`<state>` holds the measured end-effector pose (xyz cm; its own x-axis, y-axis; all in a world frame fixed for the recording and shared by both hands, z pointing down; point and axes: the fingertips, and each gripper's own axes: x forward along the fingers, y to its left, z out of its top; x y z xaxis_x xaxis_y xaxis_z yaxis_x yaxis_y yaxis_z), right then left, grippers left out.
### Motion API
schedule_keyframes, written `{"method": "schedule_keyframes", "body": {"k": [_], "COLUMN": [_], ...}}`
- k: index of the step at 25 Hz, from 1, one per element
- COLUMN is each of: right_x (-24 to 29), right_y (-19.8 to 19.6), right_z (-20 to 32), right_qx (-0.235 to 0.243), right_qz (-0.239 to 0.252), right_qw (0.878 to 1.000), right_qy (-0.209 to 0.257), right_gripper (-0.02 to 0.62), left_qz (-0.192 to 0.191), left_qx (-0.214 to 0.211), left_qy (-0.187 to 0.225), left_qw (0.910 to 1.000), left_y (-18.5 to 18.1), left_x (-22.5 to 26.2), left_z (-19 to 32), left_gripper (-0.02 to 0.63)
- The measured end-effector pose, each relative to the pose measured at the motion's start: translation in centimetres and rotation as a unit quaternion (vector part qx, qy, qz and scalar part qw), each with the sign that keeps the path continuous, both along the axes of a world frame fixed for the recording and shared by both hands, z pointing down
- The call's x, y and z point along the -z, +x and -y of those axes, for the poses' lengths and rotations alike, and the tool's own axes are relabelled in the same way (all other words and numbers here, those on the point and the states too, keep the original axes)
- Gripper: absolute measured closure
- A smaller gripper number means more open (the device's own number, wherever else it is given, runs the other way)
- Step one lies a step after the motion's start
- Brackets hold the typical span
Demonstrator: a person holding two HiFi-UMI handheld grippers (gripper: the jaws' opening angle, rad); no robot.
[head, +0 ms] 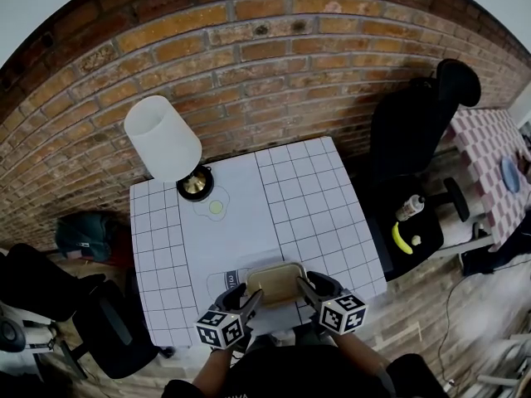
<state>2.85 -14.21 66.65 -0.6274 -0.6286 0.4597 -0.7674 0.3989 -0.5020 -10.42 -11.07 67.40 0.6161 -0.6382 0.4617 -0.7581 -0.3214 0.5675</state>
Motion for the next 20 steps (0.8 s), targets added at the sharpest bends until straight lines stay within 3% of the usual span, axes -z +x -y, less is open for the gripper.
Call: {"method": "schedule_keyframes", "body": {"k": [5, 20], "right_x": [1.2, 6.1], "right_y": [0.0, -1.1], "right_z": [0.6, 2.9], "right_qx": [-0.004, -0.015], "right_qz": [0.000, 0.013], "right_qw": [1.000, 0.996], "right_qy": [0.020, 0.089], "right_gripper": [0.509, 0.534], "left_qz": [-0.001, -0.001], "left_qx": [0.010, 0.045], "left_qy": [0.021, 0.091], "left_qw": [0.9997, 0.9948], "left_y": [-0.6, -2.9], "left_x": [1.3, 6.1], "left_z": [0.7, 3.1], "left_gripper": [0.391, 0.502]}}
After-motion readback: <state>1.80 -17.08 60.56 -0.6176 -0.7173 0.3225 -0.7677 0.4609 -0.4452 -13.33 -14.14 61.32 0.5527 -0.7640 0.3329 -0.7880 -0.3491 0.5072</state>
